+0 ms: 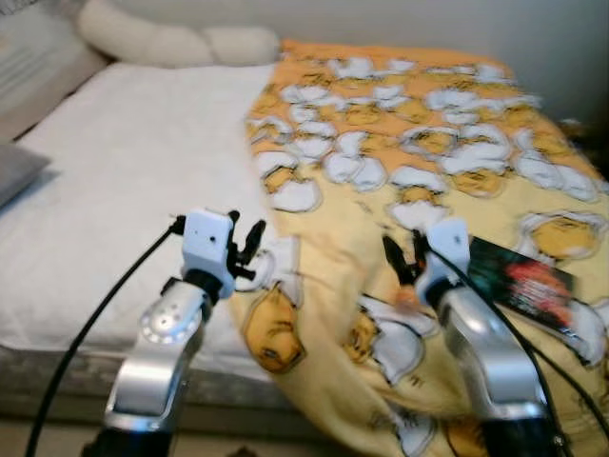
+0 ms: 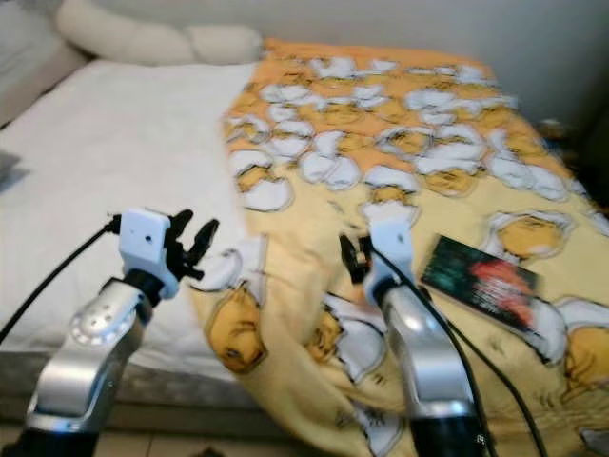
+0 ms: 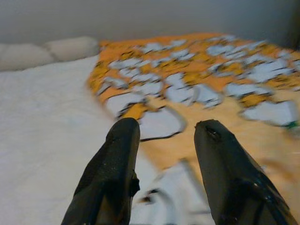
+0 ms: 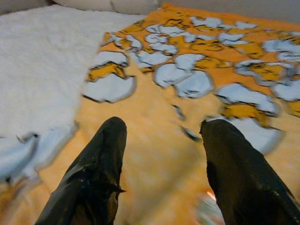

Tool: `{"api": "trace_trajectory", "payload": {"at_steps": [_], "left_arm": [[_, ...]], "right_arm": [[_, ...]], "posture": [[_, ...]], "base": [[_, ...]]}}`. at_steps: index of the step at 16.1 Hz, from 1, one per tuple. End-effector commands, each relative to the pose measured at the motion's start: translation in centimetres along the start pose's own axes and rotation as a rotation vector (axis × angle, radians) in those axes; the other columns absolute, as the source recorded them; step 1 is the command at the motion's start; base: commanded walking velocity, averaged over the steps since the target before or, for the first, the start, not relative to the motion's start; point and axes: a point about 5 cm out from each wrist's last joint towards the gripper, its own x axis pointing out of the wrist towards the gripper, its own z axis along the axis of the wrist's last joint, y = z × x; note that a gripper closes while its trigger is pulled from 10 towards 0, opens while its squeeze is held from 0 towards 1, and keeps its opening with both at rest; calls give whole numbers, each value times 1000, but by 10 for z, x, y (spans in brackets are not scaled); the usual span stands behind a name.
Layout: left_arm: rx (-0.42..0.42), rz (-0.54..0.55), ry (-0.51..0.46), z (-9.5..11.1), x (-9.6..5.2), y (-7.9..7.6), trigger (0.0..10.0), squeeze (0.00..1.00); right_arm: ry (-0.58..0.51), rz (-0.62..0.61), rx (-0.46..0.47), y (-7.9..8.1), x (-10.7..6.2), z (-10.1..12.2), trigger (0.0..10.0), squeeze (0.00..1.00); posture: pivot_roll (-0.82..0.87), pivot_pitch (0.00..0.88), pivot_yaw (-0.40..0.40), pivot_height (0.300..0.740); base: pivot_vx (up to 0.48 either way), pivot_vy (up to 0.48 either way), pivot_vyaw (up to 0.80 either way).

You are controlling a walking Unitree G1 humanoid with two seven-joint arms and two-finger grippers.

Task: Clean up the room

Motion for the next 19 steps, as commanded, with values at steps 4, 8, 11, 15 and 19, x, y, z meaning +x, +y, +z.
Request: {"api": "trace_trajectory", "payload": {"at_steps": [4,8,11,15,19], "left_arm": [[-32,-132,10,3,2,-11,10000,125],[44,-338,105,0,-1,-14,10000,1000],[57,-447,145,5,-1,-12,10000,1000],[121,-556,162,18,5,-13,10000,843],[155,-599,199,18,6,-13,10000,0]], "right_arm": [[174,-90,44,-32,8,-7,10000,1000],[272,-86,105,-50,22,-7,10000,1000],[337,-97,96,-66,35,-7,10000,1000],[456,-115,25,-85,51,-8,10000,447],[476,-97,165,-83,58,-10,10000,0]], "posture": [[-64,0,2,740],[-60,0,5,740],[-60,0,11,740],[-52,0,13,740],[-33,0,23,740]], "base": [[0,0,0],[0,0,0],[0,0,0],[0,0,0],[0,0,0]]}}
